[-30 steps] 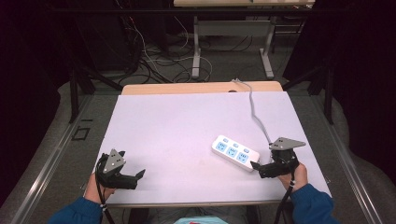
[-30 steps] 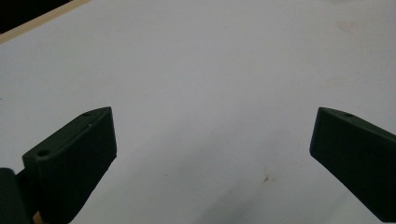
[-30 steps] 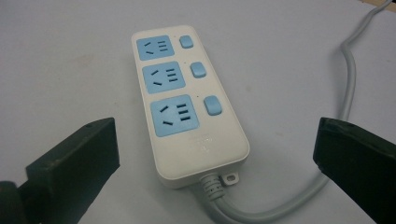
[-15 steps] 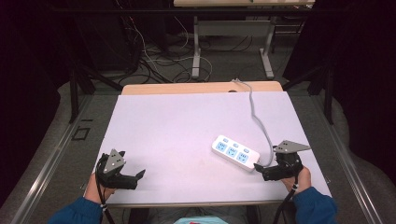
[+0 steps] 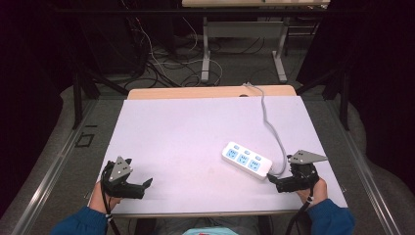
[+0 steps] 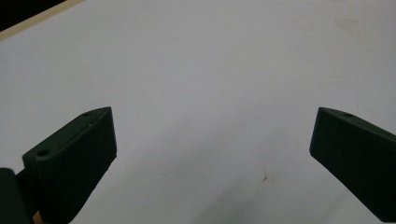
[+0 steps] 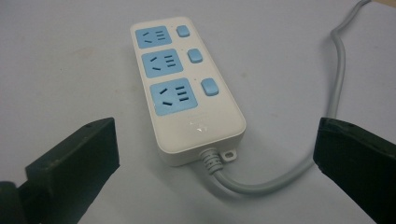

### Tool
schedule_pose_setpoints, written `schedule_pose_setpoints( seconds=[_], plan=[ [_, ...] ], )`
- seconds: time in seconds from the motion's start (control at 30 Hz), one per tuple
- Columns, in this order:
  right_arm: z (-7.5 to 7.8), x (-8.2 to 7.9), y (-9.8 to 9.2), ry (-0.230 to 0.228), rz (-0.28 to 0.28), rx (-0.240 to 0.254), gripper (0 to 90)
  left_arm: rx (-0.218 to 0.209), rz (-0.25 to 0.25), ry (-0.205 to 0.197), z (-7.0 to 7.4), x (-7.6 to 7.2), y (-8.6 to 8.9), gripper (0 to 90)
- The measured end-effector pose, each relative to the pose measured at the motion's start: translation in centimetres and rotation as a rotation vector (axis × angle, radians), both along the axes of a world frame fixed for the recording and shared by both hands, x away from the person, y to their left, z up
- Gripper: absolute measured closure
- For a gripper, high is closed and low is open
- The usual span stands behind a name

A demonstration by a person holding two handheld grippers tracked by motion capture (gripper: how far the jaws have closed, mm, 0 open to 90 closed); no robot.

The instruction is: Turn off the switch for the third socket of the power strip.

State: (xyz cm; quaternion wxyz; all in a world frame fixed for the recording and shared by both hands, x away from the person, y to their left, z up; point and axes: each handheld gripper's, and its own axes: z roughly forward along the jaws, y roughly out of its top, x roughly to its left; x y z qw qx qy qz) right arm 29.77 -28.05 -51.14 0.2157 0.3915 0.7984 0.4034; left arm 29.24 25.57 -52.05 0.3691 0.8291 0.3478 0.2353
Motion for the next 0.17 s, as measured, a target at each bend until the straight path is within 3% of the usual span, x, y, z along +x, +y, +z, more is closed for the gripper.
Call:
schedule_pose_setpoints(
  seconds=[0.17],
  plan=[
    [0.12, -0.11, -0.22, -0.011, -0.01, 0.002, 0.0, 0.016, -0.004, -0.007, 0.01, 0.15, 0.04, 0.6]
  ],
)
